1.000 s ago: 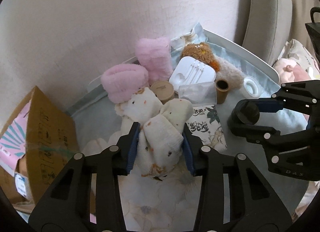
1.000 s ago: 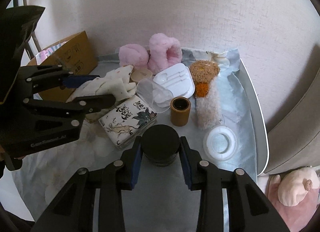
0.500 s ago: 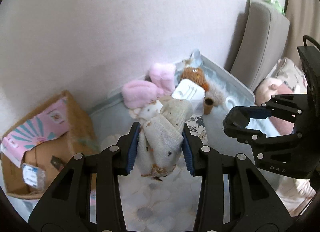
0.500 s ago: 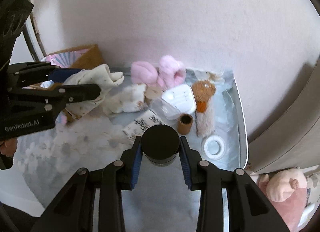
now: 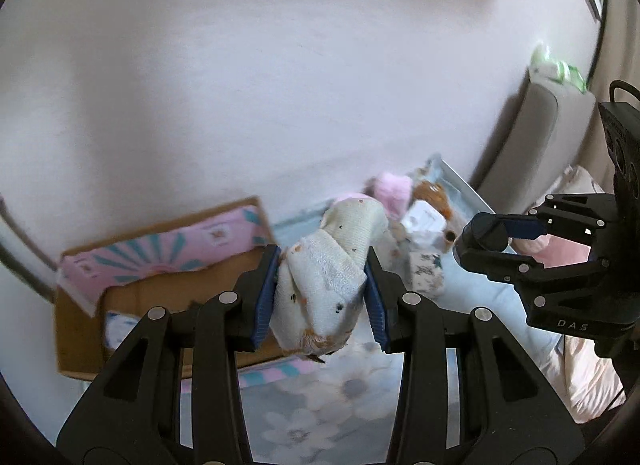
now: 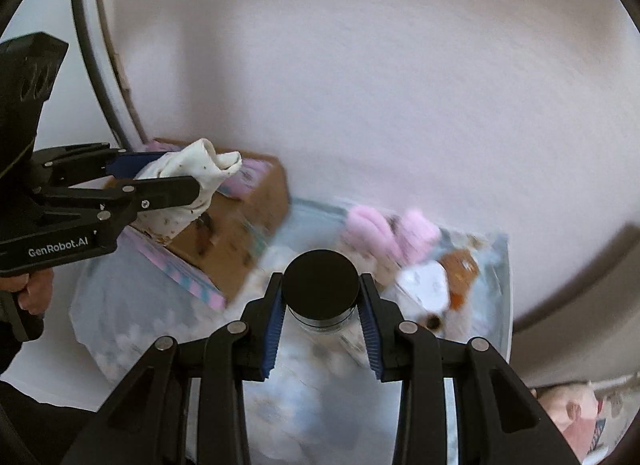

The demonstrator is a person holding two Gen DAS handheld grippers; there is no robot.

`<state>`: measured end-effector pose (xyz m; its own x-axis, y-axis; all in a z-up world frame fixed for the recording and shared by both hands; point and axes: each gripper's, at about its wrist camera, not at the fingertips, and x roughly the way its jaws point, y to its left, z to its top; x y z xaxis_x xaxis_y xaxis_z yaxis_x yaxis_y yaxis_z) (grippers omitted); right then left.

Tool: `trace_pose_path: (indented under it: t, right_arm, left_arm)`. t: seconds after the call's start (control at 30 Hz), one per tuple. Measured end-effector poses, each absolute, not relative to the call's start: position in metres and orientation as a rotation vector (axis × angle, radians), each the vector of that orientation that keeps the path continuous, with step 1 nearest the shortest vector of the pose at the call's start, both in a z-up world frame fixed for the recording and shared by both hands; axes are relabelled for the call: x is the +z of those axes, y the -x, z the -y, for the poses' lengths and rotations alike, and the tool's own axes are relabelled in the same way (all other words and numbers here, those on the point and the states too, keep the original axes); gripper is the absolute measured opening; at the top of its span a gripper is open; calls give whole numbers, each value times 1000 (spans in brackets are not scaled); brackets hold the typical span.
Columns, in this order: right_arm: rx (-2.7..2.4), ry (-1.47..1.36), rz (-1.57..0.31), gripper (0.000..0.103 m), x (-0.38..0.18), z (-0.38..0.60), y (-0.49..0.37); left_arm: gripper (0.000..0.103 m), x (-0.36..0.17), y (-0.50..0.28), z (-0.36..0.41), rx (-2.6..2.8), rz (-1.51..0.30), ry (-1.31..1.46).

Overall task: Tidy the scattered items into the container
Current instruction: 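Carry the cloth and black jar into the cardboard box and release them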

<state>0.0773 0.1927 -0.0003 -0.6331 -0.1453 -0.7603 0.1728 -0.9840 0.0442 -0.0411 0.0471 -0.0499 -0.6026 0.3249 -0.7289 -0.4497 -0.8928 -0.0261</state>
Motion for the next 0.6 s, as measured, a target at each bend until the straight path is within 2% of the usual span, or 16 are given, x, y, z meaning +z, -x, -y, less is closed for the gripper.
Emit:
trace_pose_path:
  t: [0.3,0.47,0.6]
  right_arm:
    - [-2592,-1230,-54,33,33,-143,-23]
    - [-2514,-1269,-89,33,34,-110,9]
    - [-2432,-1342,-48,33,23,-85,40]
  left_arm:
    - [36,-37,76,22,2527,-115,1160]
    - [36,-45,101,65,2555,-63,1251]
    - [36,-54,119,98,2568,-27,1329]
